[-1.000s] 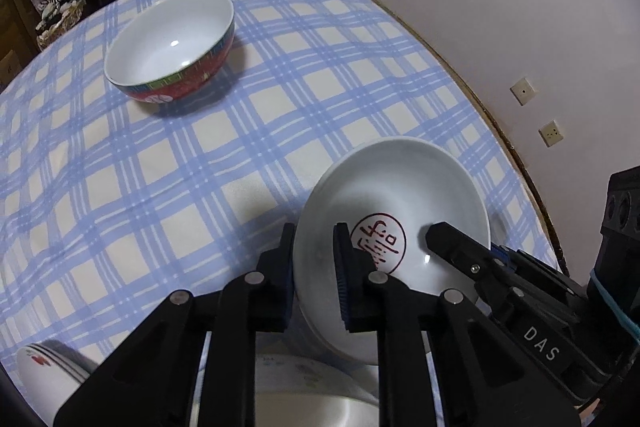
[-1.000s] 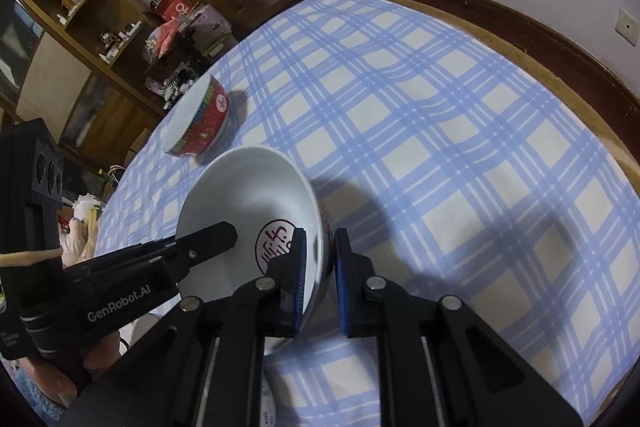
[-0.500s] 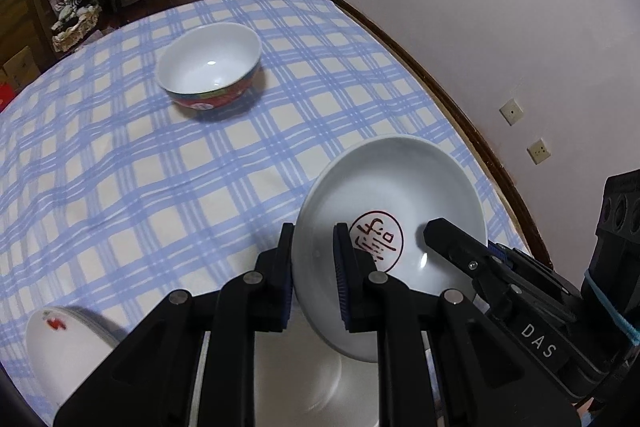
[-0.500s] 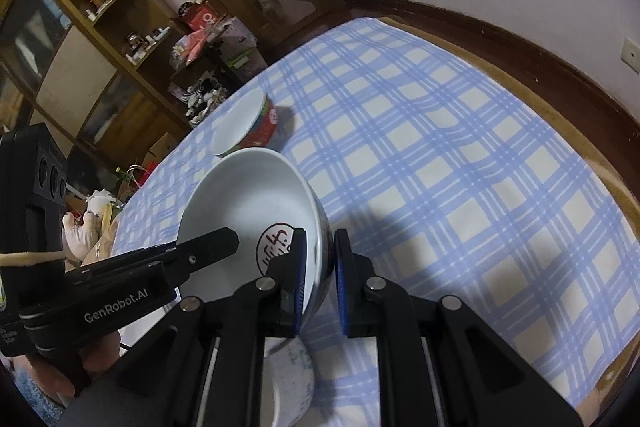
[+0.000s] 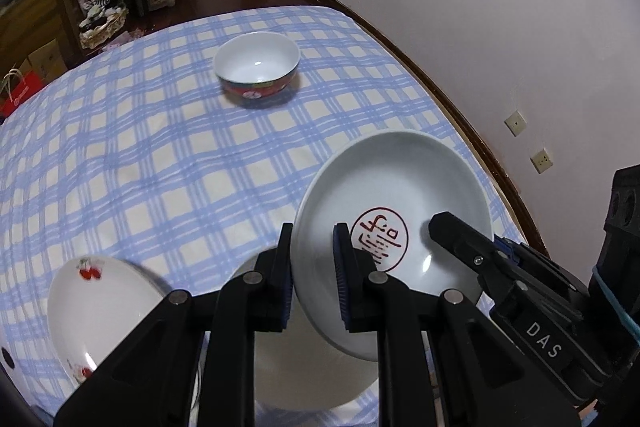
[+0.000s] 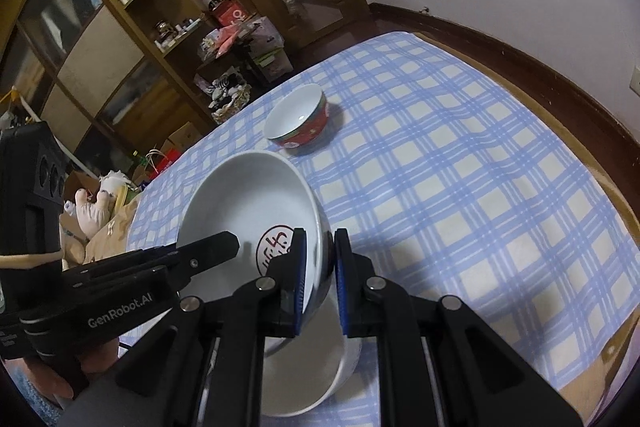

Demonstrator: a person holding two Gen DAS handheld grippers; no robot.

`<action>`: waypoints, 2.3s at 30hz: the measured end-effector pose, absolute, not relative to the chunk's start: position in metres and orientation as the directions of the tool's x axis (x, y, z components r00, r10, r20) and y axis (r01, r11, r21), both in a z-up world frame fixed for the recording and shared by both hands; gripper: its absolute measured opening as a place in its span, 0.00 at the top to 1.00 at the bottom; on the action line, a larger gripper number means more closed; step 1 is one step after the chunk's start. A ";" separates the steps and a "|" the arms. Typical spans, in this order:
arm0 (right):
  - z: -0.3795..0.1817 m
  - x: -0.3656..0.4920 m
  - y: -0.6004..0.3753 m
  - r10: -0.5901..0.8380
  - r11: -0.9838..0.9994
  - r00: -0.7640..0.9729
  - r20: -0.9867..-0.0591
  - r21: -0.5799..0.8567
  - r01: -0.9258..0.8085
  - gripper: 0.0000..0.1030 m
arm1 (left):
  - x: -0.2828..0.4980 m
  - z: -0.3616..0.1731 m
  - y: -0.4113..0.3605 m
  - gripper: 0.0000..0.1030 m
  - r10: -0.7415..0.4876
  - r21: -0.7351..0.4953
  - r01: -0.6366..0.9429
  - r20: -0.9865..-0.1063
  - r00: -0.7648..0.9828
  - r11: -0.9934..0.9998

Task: Organize plates and bowls
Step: 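Lift and carry the red-seal bowl with both tools toward the large white bowl, then lower the red-seal bowl into the large white bowl with both tools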

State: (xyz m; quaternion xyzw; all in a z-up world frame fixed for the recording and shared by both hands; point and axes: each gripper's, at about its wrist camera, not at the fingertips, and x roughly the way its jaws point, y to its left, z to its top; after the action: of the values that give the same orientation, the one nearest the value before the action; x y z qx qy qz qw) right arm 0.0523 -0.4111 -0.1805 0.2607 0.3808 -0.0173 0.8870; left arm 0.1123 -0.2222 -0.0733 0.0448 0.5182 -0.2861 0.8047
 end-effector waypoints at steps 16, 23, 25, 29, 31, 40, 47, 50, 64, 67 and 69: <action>-0.178 0.023 -0.382 0.162 0.876 0.703 -0.692 0.429 0.221 0.86 | 0.073 -0.087 -0.183 0.84 -0.413 -0.247 0.470 -0.862 0.292 0.848; -0.186 0.017 -0.371 0.155 0.882 0.690 -0.707 0.413 0.226 0.86 | 0.065 -0.104 -0.174 0.84 -0.402 -0.253 0.464 -0.879 0.256 0.849; -0.190 0.017 -0.370 0.157 0.882 0.685 -0.712 0.413 0.227 0.86 | 0.064 -0.107 -0.172 0.84 -0.399 -0.252 0.463 -0.881 0.254 0.850; -0.195 0.017 -0.367 0.163 0.883 0.673 -0.722 0.412 0.227 0.86 | 0.066 -0.110 -0.170 0.84 -0.396 -0.255 0.454 -0.884 0.249 0.854; -0.198 0.018 -0.365 0.166 0.884 0.666 -0.727 0.409 0.227 0.86 | 0.067 -0.110 -0.170 0.84 -0.394 -0.252 0.451 -0.884 0.253 0.856; -0.208 0.022 -0.362 0.171 0.886 0.649 -0.741 0.403 0.227 0.86 | 0.068 -0.121 -0.170 0.84 -0.368 -0.233 0.447 -0.897 0.244 0.863; -0.221 0.027 -0.363 0.171 0.888 0.625 -0.761 0.394 0.236 0.86 | 0.070 -0.135 -0.173 0.84 -0.354 -0.232 0.443 -0.910 0.216 0.866; -0.227 0.030 -0.364 0.171 0.888 0.615 -0.770 0.391 0.243 0.86 | 0.071 -0.139 -0.174 0.84 -0.349 -0.230 0.442 -0.914 0.208 0.867; -0.241 0.042 -0.364 0.160 0.894 0.586 -0.795 0.369 0.255 0.86 | 0.077 -0.153 -0.177 0.84 -0.342 -0.234 0.439 -0.922 0.184 0.867; -0.242 0.043 -0.366 0.159 0.891 0.587 -0.794 0.372 0.261 0.87 | 0.079 -0.157 -0.178 0.84 -0.345 -0.240 0.441 -0.922 0.174 0.865; -0.242 0.044 -0.367 0.154 0.892 0.588 -0.794 0.368 0.263 0.87 | 0.079 -0.158 -0.179 0.84 -0.340 -0.236 0.444 -0.924 0.172 0.864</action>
State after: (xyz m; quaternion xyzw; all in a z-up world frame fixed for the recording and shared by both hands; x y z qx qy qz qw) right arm 0.0441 -0.3672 -0.2416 0.2305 0.4530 -0.0317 0.8606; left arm 0.0790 -0.1794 -0.1583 0.0439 0.5900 -0.2566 0.7643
